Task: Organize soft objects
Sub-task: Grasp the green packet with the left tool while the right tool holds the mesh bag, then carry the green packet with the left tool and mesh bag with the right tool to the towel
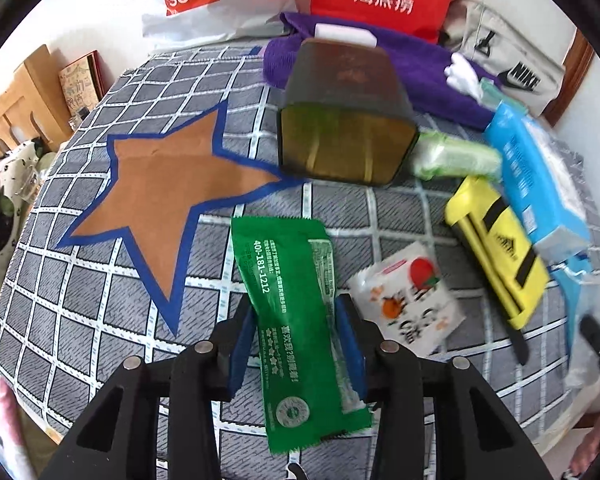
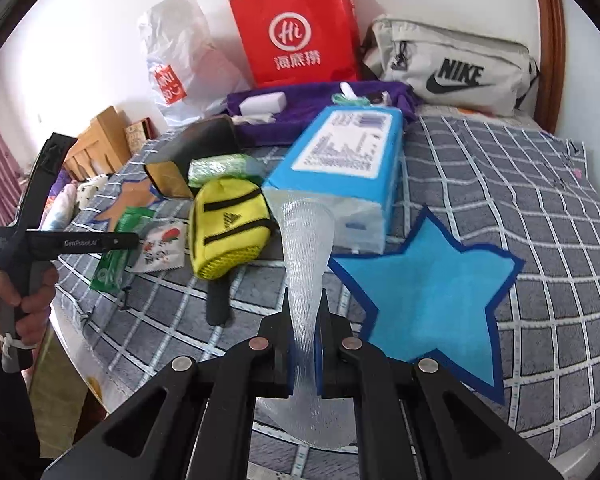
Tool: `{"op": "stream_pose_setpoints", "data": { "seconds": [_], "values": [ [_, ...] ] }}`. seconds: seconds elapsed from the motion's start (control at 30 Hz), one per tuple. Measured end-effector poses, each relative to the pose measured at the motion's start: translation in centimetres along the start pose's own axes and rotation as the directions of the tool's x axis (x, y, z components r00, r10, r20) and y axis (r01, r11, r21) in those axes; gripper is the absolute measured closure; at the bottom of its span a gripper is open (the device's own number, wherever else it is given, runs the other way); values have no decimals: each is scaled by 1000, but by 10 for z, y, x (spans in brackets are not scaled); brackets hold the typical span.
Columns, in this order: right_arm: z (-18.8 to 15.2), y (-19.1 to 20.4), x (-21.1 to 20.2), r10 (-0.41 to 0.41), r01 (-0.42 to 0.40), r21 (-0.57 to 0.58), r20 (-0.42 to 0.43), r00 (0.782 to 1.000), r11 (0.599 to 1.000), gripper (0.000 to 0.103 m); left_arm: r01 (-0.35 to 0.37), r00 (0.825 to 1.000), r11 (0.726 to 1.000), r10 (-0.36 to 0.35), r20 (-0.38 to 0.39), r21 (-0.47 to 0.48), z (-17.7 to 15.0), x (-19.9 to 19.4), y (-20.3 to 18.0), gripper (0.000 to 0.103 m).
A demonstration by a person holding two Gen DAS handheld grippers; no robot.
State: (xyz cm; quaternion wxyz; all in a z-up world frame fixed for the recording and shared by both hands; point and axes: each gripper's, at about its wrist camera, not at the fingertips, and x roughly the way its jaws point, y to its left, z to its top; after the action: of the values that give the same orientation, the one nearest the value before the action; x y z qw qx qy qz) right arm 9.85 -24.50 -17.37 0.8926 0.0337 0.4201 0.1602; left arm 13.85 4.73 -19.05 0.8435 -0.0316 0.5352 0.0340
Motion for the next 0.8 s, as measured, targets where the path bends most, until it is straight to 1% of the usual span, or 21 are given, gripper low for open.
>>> {"op": "stream_pose_setpoints", "data": {
  "seconds": [0.1, 0.13, 0.2, 0.33, 0.43, 0.67, 0.8],
  "values": [
    [-4, -3, 5, -17, 18, 11, -38, 999, 1000, 96, -23, 1000, 1000, 23, 21, -3, -1, -1, -3, 64],
    [-5, -3, 6, -17, 18, 7, -45, 999, 1000, 96, -13, 1000, 1000, 13, 19, -5, -1, -2, -3, 68],
    [-8, -1, 9, -22, 22, -1, -62, 998, 1000, 96, 2, 1000, 1000, -2, 17, -7, 1, -4, -3, 72],
    [-11, 2, 11, -12, 13, 8, -77, 997, 1000, 96, 54, 998, 999, -53, 22, -10, 0, -11, -3, 72],
    [-8, 6, 2, 3, -2, 7, -51, 999, 1000, 96, 66, 997, 998, -66, 40, -10, 1, -21, -3, 72],
    [12, 16, -19, 41, -41, 18, 13, 999, 999, 96, 93, 992, 995, -90, 87, -31, 11, -46, 5, 72],
    [26, 22, -27, 39, -40, 16, 37, 999, 999, 96, 108, 987, 993, -103, 120, -35, 20, -61, 9, 72]
  ]
}}
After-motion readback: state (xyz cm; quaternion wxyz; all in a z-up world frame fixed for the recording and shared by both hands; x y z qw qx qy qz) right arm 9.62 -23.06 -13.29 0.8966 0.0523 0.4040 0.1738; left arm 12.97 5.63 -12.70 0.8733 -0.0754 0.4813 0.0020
